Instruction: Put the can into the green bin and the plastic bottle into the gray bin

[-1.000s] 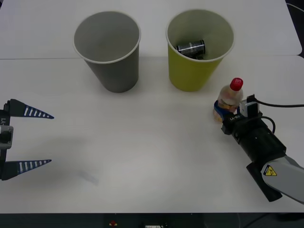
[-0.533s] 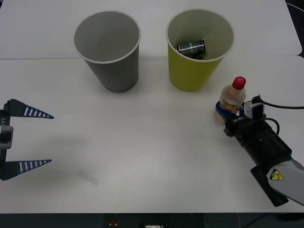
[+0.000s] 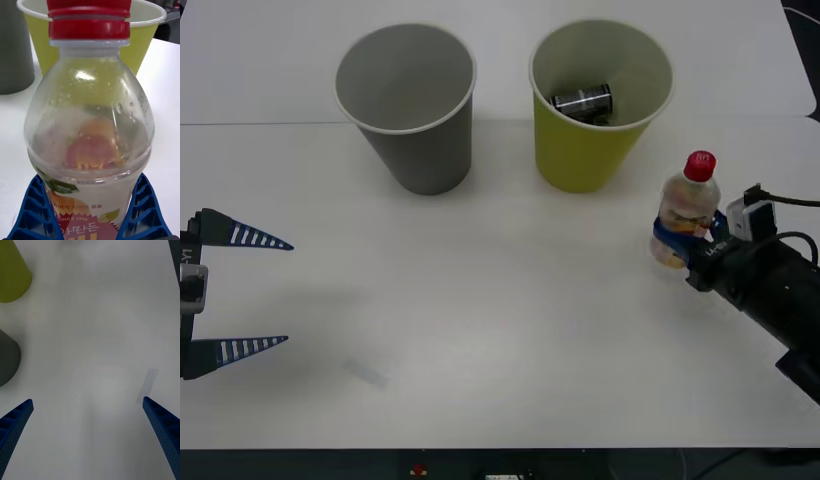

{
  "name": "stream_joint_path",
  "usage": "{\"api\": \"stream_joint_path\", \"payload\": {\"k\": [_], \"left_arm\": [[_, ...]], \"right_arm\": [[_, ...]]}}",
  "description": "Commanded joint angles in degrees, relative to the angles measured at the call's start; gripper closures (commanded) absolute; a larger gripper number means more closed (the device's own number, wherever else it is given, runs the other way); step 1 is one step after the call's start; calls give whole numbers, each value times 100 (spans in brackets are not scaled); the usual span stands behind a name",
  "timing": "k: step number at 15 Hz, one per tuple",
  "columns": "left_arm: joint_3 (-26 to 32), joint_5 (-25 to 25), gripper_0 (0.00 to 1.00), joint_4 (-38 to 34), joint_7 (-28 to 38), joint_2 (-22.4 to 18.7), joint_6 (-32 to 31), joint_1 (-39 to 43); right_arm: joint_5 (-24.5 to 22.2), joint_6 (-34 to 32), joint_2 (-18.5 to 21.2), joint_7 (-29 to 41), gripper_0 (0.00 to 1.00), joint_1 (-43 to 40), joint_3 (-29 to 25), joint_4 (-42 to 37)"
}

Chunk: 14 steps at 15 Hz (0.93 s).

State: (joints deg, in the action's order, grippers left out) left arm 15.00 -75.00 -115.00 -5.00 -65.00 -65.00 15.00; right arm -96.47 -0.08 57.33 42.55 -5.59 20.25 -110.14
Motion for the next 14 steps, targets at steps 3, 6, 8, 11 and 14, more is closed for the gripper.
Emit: {"api": "stream_joint_path", "payload": {"k": [3, 6, 8, 11, 14], "left_arm": [[0, 0, 0, 0, 0, 0, 0, 0], [0, 0, 0, 0, 0, 0, 0, 0], [0, 0, 0, 0, 0, 0, 0, 0], [0, 0, 0, 0, 0, 0, 0, 0], [0, 0, 0, 0, 0, 0, 0, 0]], "right_arm": [[-205, -2374, -116, 17, 100, -610, -1735, -754], [-74, -3947, -494, 131, 100, -619, -2684, -974], [-56, -4738, -661, 658, 100, -575, -3141, -1176], [-144, -6039, -820, 1862, 100, -320, -3765, -1572], [-223, -6865, -855, 2987, 100, 111, -4002, -1853]]}}
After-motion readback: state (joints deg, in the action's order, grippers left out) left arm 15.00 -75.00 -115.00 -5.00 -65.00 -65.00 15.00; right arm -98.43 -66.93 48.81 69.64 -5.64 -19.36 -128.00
